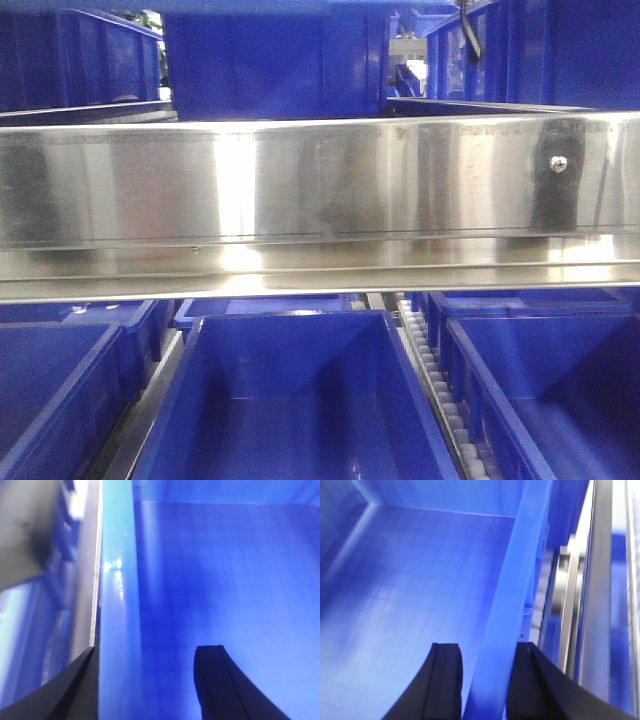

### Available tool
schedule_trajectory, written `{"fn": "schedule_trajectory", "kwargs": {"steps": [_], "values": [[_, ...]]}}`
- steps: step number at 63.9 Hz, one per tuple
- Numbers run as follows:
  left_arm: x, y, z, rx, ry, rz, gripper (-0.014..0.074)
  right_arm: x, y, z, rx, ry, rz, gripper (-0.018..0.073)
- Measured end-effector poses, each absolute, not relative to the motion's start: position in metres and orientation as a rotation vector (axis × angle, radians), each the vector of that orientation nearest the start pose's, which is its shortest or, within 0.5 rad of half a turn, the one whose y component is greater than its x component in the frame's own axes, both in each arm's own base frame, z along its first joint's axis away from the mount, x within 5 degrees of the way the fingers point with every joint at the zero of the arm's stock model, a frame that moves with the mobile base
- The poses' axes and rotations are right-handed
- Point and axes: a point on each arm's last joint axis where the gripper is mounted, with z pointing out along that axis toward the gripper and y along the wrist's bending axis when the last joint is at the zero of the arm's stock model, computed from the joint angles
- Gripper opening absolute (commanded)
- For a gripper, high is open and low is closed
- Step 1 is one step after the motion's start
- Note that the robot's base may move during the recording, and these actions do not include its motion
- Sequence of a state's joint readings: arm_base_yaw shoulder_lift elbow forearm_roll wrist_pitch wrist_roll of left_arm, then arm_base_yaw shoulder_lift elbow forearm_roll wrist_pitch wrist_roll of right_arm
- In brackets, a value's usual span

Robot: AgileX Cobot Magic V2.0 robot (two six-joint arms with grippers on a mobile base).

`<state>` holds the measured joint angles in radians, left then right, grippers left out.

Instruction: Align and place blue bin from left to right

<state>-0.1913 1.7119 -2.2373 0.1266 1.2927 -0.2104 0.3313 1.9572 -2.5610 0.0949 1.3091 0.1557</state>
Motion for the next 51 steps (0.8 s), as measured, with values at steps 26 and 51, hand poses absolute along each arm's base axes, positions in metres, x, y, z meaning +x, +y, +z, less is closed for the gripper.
{"fn": "schedule_trajectory", "kwargs": {"steps": [26, 51], "values": [[0.315, -0.060, 0.493, -0.069, 2.302, -0.081, -0.0016, 0.353, 0.132, 0.511, -0.221, 2.163, 0.387, -0.0078], [0.317, -0.063, 0.488, -0.068, 2.321, -0.095, -0.0016, 0.363, 0.131, 0.493, -0.220, 2.234, 0.305, -0.0078]]}}
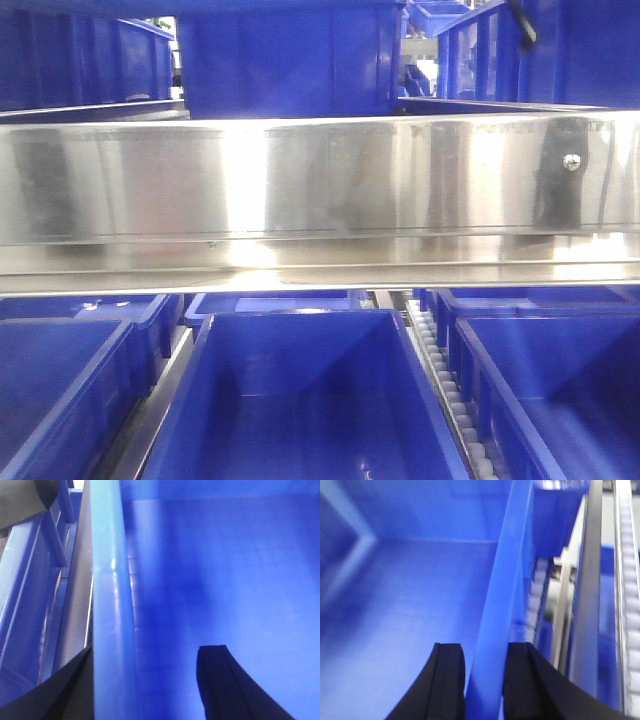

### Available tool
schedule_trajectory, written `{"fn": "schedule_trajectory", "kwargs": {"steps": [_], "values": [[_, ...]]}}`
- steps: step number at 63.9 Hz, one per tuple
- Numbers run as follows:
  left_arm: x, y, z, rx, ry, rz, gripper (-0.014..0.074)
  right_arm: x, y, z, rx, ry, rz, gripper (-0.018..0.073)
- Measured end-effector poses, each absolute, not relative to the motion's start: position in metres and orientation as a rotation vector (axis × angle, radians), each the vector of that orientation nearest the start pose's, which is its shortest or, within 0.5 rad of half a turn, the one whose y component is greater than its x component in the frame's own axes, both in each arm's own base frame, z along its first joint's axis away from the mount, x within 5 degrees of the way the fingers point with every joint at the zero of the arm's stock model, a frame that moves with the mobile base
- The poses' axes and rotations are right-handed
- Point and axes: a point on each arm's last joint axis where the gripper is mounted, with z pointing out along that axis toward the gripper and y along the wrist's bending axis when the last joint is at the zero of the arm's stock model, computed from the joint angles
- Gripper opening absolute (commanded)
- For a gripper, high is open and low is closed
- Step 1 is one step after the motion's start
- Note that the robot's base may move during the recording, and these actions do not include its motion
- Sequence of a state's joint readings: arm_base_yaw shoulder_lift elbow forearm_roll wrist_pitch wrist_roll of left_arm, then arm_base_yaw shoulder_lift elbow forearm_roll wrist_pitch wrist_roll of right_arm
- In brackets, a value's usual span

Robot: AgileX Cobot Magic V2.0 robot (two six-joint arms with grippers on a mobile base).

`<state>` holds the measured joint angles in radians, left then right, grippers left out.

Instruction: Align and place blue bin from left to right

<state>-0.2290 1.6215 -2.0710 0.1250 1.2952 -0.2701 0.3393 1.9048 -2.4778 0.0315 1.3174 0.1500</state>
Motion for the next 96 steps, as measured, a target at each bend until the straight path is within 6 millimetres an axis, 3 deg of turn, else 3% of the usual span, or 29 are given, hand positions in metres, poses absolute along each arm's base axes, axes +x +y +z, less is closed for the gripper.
{"fn": "schedule_trajectory", "kwargs": {"steps": [27, 51, 96], "values": [[0.324, -0.064, 0.497, -0.052, 2.199, -0.117, -0.0016, 0.363, 0.131, 0.487, -0.229, 2.258, 0.279, -0.0078], [0.342, -0.071, 0.471, -0.041, 2.330, -0.123, -0.0016, 0.365, 0.127, 0.486, -0.219, 2.258, 0.247, -0.0078], [0.347, -0.073, 0.477, -0.032, 2.248, -0.141, -0.0016, 0.366, 0.125, 0.485, -0.214, 2.261, 0.226, -0.0078]]}}
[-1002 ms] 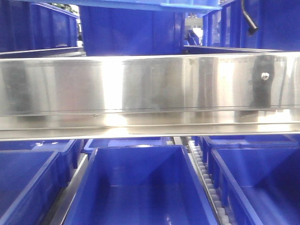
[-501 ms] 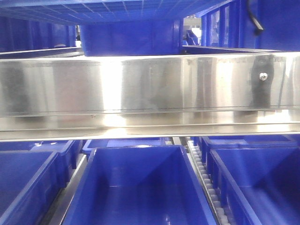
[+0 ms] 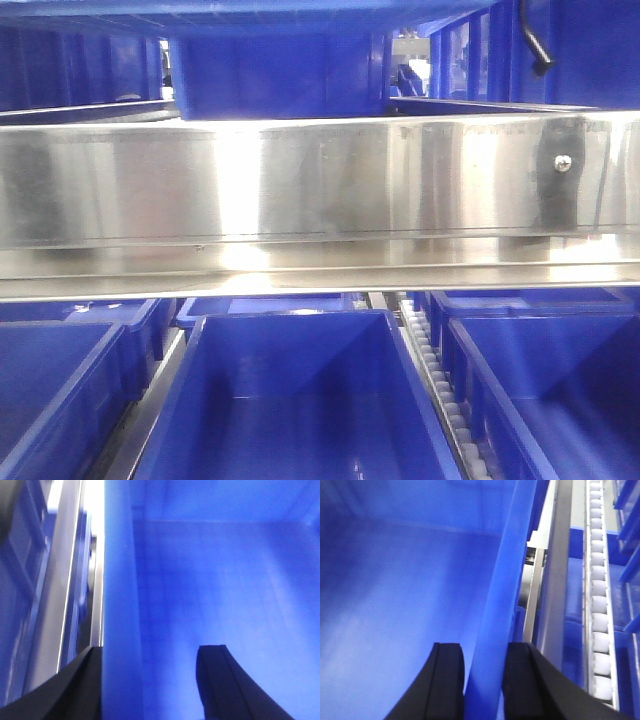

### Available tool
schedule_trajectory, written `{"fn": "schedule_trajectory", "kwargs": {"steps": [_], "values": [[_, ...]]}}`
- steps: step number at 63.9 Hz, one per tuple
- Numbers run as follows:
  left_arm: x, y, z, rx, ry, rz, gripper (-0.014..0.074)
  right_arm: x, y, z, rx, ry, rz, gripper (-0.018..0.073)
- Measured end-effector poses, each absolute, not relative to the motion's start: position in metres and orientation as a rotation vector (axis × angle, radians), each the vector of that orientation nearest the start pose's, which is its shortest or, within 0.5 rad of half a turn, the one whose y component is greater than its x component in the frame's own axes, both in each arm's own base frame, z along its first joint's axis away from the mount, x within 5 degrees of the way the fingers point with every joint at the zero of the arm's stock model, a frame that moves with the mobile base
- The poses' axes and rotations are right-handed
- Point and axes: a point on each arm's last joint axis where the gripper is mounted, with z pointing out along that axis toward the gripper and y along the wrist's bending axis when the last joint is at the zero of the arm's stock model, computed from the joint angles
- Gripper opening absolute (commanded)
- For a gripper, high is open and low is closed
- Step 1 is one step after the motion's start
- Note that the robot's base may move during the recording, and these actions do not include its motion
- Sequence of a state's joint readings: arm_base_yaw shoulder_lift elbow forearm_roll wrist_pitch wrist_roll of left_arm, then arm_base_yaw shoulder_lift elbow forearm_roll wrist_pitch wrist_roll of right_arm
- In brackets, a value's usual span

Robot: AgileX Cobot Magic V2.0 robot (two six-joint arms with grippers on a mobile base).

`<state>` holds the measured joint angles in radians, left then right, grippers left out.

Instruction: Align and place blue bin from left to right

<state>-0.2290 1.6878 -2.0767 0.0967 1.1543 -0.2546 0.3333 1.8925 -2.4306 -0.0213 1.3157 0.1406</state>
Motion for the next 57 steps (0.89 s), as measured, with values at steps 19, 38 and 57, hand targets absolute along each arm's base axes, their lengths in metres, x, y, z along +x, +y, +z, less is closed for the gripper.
{"fn": "schedule_trajectory", "kwargs": {"steps": [19, 38, 57], "values": [[0.3475, -0.0726, 0.4769, -0.031, 2.244, -0.139, -0.0016, 0.3658, 0.1247, 0.4853, -0.214, 2.261, 0.226, -0.0078], [0.3476, -0.0723, 0.4769, -0.032, 2.243, -0.134, -0.0016, 0.3673, 0.1252, 0.4840, -0.214, 2.262, 0.225, -0.0078], [0.3479, -0.0715, 0.4772, -0.034, 2.239, -0.123, -0.0016, 0.3717, 0.1268, 0.4848, -0.211, 2.224, 0.234, -0.0078]]}}
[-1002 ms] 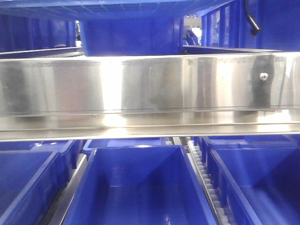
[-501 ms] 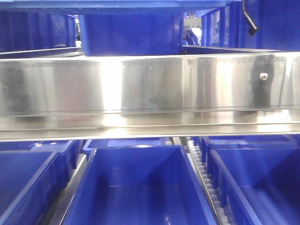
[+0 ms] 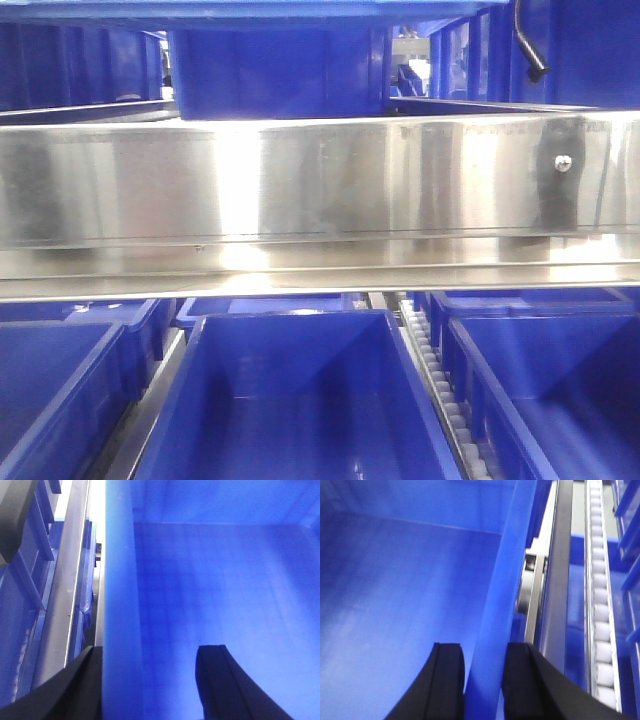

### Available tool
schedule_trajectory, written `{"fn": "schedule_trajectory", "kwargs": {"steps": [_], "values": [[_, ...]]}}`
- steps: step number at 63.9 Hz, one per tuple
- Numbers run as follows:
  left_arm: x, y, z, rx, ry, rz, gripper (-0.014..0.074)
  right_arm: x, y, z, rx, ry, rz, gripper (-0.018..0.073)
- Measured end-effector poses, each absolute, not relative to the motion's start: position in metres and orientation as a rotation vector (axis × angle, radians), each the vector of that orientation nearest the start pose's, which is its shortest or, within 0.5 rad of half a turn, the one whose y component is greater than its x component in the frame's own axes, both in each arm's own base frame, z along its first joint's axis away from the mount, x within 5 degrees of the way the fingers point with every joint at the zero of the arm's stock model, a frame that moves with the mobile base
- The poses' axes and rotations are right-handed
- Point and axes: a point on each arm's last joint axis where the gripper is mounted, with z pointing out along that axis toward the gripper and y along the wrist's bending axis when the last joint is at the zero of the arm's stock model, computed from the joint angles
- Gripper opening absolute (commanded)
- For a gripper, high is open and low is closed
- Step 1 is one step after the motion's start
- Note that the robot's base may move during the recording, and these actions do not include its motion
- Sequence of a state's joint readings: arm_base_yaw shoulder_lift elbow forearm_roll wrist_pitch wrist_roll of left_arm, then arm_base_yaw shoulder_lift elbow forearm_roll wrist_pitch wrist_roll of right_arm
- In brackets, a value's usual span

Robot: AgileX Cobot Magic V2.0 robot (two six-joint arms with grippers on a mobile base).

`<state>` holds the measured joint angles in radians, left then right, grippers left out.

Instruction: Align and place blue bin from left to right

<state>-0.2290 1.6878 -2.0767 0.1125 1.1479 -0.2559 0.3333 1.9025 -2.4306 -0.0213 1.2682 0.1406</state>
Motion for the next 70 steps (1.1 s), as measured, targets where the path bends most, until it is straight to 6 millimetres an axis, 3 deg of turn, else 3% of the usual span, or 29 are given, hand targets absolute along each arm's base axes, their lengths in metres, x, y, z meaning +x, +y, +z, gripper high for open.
{"fn": "schedule_trajectory", "kwargs": {"steps": [70], "values": [[0.3482, -0.0706, 0.4775, -0.040, 2.234, -0.112, -0.0016, 0.3796, 0.1291, 0.4863, -0.207, 2.153, 0.241, -0.0078]]}}
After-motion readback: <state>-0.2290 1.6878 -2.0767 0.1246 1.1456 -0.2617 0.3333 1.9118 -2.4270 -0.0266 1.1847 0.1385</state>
